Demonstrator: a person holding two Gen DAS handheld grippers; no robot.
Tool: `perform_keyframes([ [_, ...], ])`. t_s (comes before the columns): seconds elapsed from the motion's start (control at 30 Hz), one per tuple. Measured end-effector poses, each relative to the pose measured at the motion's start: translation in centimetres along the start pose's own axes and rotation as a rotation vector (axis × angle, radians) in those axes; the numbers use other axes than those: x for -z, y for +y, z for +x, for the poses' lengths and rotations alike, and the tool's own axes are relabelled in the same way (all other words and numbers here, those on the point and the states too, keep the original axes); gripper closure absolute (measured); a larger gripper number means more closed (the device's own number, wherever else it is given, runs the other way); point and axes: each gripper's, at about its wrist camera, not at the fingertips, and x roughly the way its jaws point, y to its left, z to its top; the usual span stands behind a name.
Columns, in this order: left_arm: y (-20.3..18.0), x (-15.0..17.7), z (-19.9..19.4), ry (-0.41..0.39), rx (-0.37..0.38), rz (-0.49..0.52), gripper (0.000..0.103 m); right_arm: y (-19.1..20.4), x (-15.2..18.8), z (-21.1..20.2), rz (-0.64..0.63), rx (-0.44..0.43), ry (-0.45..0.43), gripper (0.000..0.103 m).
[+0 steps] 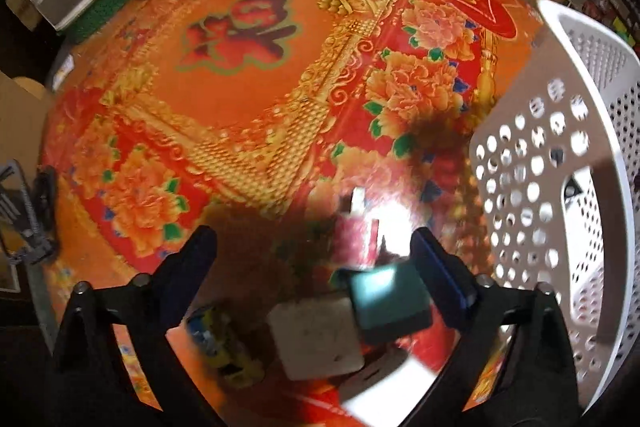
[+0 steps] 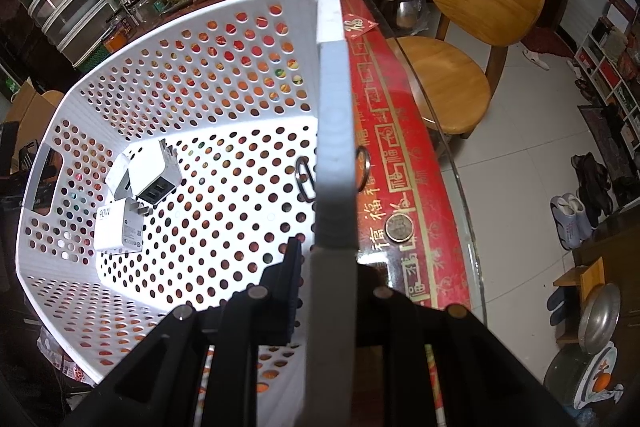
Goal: Organize rigid objects
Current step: 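Return the left tool to the table and grasp the pink-and-white charger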
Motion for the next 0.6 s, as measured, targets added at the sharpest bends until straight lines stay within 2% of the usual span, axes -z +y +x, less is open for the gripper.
perform_keyframes([
  [0.13, -0.8, -0.8, 1.7, 0.034, 0.018, -0.001, 0.042, 0.0, 0.0, 0.0, -0.003, 0.004, 0.003, 0.086],
  [0.2, -1.2, -0.9, 2.4, 0.047, 0.022, 0.003, 0.052, 0.1, 0.0, 0.0, -0.004, 0.004, 0.004, 0.086],
  [0.27, -1.2, -0.8, 2.5, 0.041, 0.05, -0.016, 0.069, 0.1, 0.0, 0.0, -0.005, 0.005, 0.004, 0.086],
  [0.33, -1.2, -0.7, 2.4, 0.042, 0.045, -0.02, 0.078, 0.1, 0.0, 0.0, -0.004, 0.004, 0.004, 0.086],
  [0.43, -1.3, -0.3, 1.6, 0.03, 0.003, -0.009, 0.078, 0.1, 0.1, 0.0, -0.006, 0.008, 0.005, 0.086],
  [0.6, -1.1, -0.2, -1.8, -0.04, -0.008, -0.008, 0.078, 0.0, 0.1, 0.1, -0.004, 0.005, 0.004, 0.086],
])
